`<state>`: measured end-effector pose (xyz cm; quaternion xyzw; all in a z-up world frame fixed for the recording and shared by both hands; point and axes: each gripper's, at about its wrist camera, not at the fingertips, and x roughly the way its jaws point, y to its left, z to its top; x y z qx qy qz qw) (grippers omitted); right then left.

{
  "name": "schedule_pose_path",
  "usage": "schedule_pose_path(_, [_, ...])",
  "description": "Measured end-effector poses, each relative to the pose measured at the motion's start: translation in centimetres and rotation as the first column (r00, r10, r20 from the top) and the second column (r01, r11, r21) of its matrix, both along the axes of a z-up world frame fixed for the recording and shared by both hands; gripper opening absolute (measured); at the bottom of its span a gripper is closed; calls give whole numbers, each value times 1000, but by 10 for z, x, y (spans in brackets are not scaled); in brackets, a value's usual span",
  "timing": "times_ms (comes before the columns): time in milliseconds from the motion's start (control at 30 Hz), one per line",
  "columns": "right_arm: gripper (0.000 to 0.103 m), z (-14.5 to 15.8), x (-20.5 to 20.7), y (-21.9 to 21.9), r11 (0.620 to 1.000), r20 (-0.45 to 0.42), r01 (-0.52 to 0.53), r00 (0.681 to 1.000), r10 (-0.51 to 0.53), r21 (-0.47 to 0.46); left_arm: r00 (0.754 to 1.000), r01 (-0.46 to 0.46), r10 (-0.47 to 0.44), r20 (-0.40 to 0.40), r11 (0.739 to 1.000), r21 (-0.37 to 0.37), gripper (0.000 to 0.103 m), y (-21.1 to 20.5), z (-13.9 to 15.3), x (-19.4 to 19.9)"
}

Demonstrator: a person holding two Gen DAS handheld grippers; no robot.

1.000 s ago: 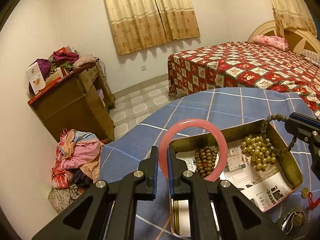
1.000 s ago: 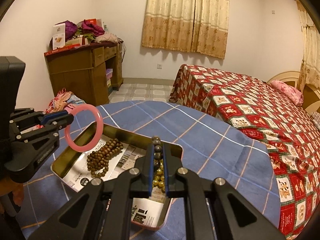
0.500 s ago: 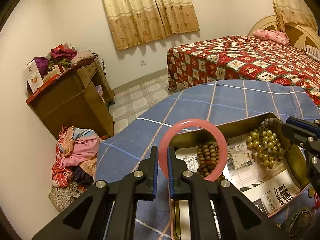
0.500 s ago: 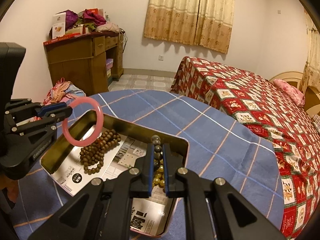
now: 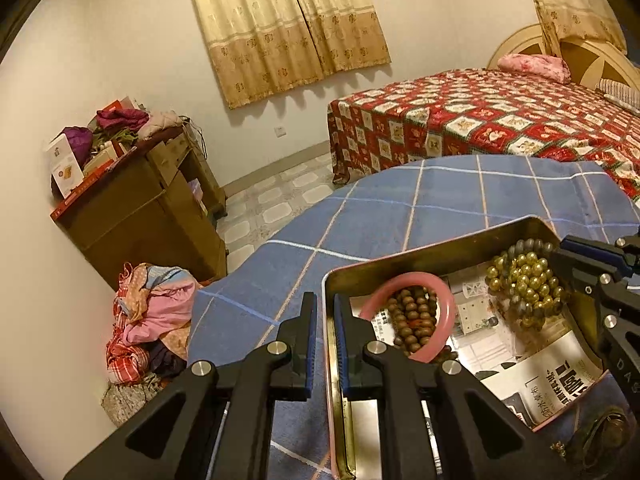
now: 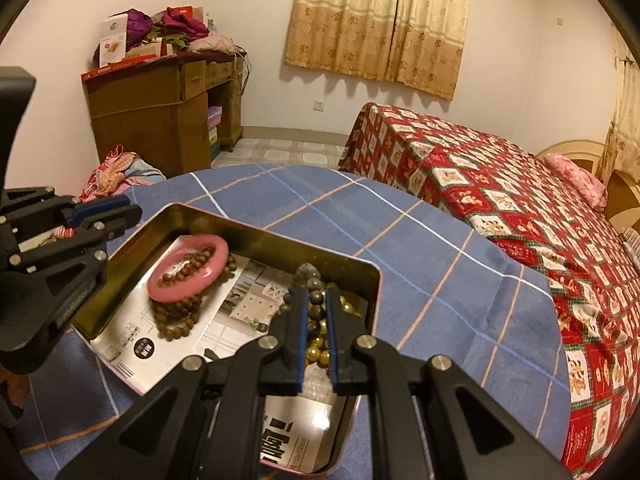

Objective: Organize jewelry
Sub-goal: 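Carry the pink bangle and dark bead bracelet into the tin and release, then withdraw both tools from the tin toward the remaining jewelry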

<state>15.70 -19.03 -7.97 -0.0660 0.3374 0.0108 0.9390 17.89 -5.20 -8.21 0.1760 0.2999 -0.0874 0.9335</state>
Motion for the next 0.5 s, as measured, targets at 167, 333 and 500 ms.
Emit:
schedule_pose_path(167, [23, -4, -2, 0, 1000, -8, 10, 1000, -10, -10, 1000, -25, 24, 9, 999, 34, 58, -1, -1, -1])
schedule_pose_path(333, [38, -4, -8, 0, 1000, 4, 20, 1000, -20, -17, 997, -32, 30, 67, 999, 28, 85, 3, 6, -9])
schedule_pose_path(500, [44, -5, -9, -1, 999, 7, 28, 1000, -28, -20, 997, -36, 34, 62, 999, 32, 85, 3, 4, -8])
